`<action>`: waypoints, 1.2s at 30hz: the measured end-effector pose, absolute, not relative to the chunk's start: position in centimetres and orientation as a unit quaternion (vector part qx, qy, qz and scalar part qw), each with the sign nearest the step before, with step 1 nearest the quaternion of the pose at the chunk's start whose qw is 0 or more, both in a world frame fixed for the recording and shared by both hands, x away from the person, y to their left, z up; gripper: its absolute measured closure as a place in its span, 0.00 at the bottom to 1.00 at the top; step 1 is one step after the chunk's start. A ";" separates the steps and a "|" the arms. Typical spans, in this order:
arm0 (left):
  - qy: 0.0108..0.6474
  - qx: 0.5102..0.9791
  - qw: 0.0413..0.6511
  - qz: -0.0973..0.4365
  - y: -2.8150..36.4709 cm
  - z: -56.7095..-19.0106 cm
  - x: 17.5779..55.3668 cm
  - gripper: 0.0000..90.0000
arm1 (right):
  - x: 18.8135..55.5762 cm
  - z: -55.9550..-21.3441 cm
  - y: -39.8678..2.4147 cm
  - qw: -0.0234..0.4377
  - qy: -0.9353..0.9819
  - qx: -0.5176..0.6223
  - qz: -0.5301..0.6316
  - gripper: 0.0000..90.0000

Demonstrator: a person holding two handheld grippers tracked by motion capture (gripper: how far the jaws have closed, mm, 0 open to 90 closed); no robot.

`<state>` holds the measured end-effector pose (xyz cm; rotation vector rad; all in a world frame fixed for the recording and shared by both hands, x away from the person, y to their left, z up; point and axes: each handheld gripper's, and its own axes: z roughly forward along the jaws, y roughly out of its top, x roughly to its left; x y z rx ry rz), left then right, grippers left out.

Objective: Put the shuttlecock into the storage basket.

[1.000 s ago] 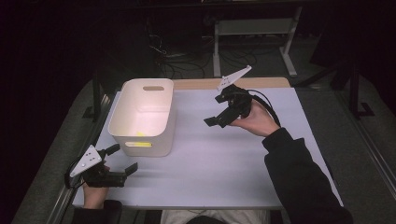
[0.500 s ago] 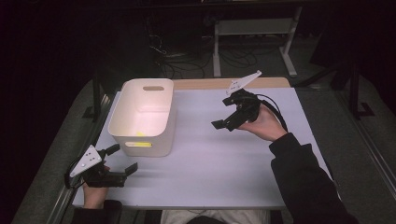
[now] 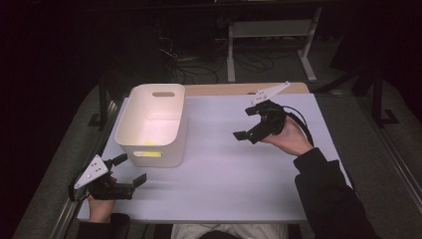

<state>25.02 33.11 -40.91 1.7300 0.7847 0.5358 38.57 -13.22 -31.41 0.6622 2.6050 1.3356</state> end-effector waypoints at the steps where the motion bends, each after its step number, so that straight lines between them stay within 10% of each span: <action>1: 0.332 0.731 0.551 0.227 33.1 -40.9 25.0 0.00 | 38.5 -31.5 -13.3 0.071 0.866 0.220 0.444 0.00; 36: 0.332 0.731 0.551 0.227 33.1 -40.9 25.0 0.00 | 36.6 -35.4 -17.8 0.065 0.845 0.262 0.462 0.00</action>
